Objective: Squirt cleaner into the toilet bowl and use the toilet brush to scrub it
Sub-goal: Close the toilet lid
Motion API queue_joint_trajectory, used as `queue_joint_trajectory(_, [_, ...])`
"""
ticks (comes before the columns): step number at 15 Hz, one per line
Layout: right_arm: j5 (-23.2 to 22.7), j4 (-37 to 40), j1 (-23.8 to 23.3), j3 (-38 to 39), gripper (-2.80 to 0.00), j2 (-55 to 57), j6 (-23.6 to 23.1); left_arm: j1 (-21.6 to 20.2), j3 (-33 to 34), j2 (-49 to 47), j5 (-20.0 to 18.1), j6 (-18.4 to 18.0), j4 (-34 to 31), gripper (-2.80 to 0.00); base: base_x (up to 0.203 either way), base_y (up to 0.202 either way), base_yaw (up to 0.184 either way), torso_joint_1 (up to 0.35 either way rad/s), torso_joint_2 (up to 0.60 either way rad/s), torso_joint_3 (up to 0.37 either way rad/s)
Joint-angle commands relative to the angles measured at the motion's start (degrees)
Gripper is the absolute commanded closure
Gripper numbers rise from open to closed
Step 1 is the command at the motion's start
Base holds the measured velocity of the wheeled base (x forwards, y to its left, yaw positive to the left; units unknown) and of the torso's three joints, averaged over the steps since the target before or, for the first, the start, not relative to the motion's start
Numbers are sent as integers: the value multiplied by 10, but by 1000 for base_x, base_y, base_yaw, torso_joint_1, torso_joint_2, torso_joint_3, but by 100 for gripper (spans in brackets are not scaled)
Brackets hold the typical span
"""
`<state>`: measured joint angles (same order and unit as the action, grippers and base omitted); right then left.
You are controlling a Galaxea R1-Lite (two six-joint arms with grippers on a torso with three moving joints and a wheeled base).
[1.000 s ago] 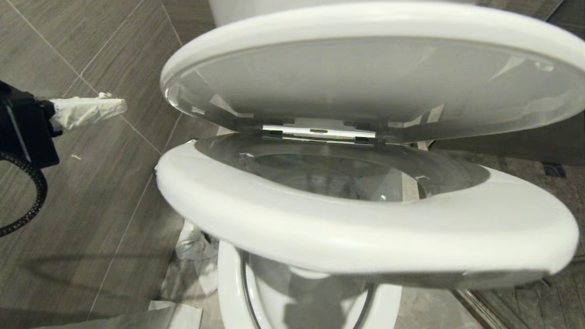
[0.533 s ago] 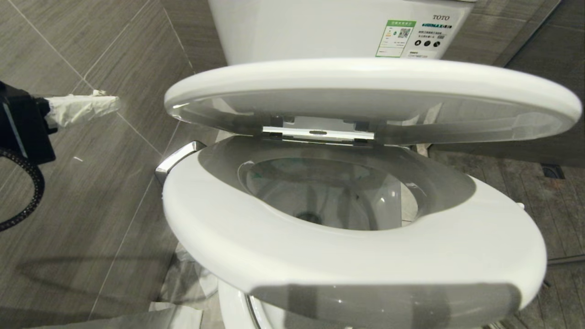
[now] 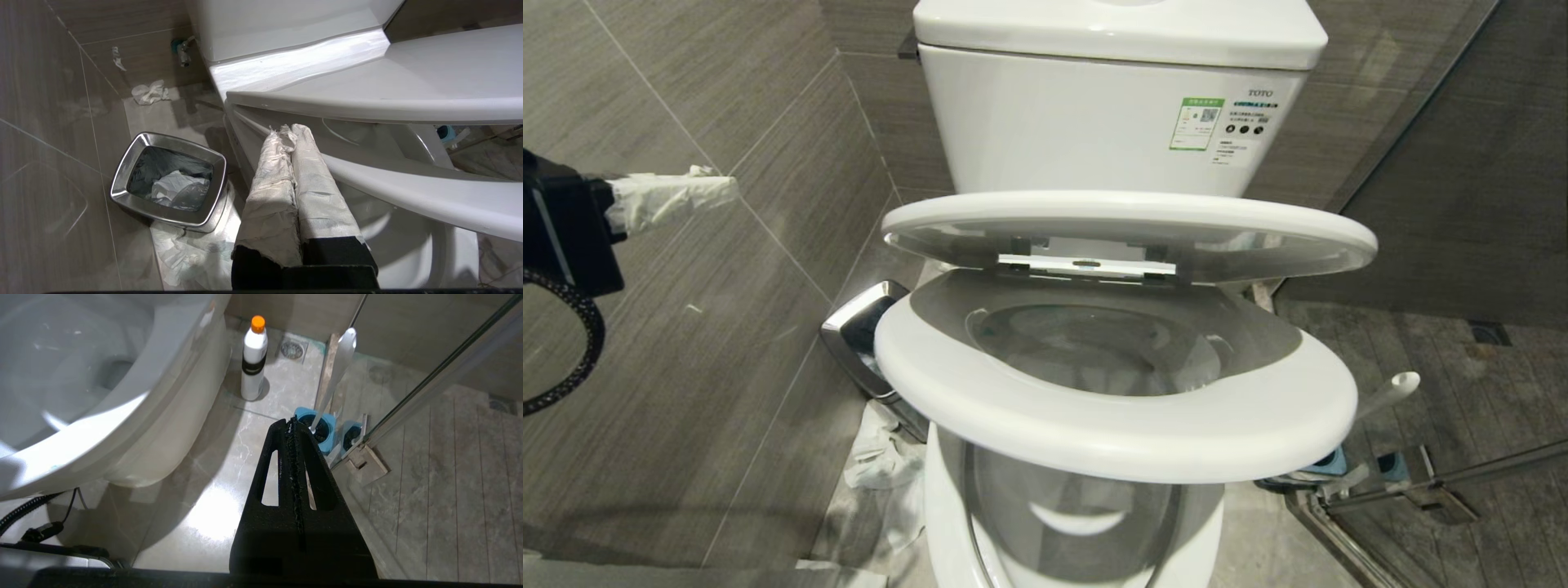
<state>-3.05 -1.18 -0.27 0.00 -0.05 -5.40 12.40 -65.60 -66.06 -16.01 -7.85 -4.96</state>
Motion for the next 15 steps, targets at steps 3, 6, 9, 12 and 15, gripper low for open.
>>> queue_joint_trajectory(3, [0, 0, 0, 7, 0, 0, 0, 0, 15, 3, -3, -1, 0, 0, 0, 0, 0, 0, 2, 197])
queue_joint_trajectory(6, [0, 0, 0, 7, 0, 0, 0, 2, 25, 5, -5, -1, 0, 0, 0, 0, 0, 0, 2, 202])
queue_joint_trajectory(9, [0, 0, 0, 7, 0, 0, 0, 5, 35, 9, -6, -1, 0, 0, 0, 0, 0, -2, 6, 203])
queue_joint_trajectory(12, [0, 0, 0, 7, 0, 0, 0, 5, 52, 18, -7, -2, 0, 0, 0, 0, 0, 10, 1, 204])
queue_joint_trajectory(15, [0, 0, 0, 7, 0, 0, 0, 26, 61, 19, -9, -1, 0, 0, 0, 0, 0, 0, 2, 132])
